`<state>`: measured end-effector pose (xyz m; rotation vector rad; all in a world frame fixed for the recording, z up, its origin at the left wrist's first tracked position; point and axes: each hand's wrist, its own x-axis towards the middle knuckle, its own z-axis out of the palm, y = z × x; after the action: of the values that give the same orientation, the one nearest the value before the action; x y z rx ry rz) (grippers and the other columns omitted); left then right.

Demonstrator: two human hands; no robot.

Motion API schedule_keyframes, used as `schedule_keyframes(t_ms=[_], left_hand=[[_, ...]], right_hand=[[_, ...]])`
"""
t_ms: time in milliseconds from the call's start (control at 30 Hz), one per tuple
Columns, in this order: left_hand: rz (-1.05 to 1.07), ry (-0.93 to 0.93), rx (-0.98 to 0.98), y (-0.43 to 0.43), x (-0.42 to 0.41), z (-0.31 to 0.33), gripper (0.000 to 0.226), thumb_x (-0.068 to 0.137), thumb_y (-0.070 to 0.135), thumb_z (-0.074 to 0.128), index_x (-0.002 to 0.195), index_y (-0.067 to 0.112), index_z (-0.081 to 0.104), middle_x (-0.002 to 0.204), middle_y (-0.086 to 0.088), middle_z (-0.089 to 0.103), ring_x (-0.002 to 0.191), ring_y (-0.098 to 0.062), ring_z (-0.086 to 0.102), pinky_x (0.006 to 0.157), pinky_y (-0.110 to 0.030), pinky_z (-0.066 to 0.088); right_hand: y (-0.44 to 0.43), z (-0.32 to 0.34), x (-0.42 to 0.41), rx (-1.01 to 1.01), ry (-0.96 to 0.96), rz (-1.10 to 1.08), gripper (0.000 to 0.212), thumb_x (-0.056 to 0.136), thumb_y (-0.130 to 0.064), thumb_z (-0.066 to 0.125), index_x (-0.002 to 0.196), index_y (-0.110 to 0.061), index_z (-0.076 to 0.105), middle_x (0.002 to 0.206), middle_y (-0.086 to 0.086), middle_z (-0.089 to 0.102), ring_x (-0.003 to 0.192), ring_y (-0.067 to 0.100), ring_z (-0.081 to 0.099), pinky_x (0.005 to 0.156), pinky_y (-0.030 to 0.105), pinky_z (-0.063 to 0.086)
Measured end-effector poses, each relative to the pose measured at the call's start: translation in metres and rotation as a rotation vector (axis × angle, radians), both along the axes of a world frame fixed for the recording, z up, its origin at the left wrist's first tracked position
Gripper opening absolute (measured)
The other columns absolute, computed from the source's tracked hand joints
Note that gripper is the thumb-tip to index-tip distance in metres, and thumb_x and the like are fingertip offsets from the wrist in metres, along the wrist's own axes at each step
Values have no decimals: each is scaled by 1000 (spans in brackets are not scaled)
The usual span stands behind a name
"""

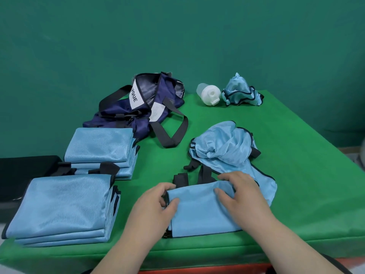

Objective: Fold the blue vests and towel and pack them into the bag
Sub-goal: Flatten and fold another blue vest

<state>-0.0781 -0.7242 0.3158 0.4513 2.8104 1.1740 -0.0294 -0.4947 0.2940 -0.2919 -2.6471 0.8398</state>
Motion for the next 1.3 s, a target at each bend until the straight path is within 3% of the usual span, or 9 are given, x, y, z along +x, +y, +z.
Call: schedule_keyframes(t_ms=[133,300,533,700,833,1033,1167,1233,1300], left_hand=[[-9,206,-84,-2,1,0,28,92,40,63,119,36,62,101,27,49,95,1,46,82,-23,40],[-217,684,-146,13,11,3,31,89,40,53,110,22,69,112,6,61,109,-17,56,90,-36,43],[-371,483,-521,22,6,-33,51,92,49,39,130,23,62,140,6,59,132,-15,53,101,-43,51],[-355,443,-615,18,4,-35,58,94,50,38,139,19,56,148,5,51,138,-14,46,101,-45,50],[-309,372,-649,10,1,-40,66,98,57,31,150,18,41,159,2,34,145,-17,34,109,-47,36],[-360,188,-638,9,7,-20,85,81,64,-11,156,24,-17,161,3,-30,151,-9,-14,121,-40,-10],[-345,216,-647,5,10,-21,78,91,59,5,158,20,5,163,-8,16,148,-19,20,121,-44,18],[-348,222,-625,-1,12,-23,64,95,50,28,148,16,36,134,-3,54,125,-18,45,101,-41,48],[-340,288,-571,-7,14,-25,56,93,46,36,140,18,47,118,4,60,112,-13,47,88,-35,55]], right_hand=[[-2,0,0,65,-53,-5,29,90,-39,63,117,-27,67,110,-14,63,111,15,55,99,40,41],[-5,2,-2,77,-94,-21,35,88,-45,57,117,-28,67,110,-12,64,110,18,56,97,41,42],[-6,5,8,252,91,67,44,86,-52,51,118,-27,70,118,-10,64,115,18,56,102,42,41],[-15,1,13,383,-236,228,81,87,-72,25,154,-27,34,159,-11,32,151,14,17,123,48,-3],[-5,4,13,415,-346,244,93,82,-77,7,160,-26,9,167,-12,6,153,7,-4,122,48,-14],[-1,4,13,356,-359,240,95,79,-79,10,159,-29,14,164,-15,15,152,5,4,123,44,-12],[2,5,16,297,-295,244,87,80,-77,17,155,-34,29,150,-23,34,144,-1,21,124,40,-7],[4,5,18,279,-252,245,78,84,-70,18,150,-36,40,136,-25,45,135,0,33,124,39,-1],[7,4,21,274,-215,249,68,89,-60,17,143,-38,50,121,-25,51,123,2,40,122,41,7]])
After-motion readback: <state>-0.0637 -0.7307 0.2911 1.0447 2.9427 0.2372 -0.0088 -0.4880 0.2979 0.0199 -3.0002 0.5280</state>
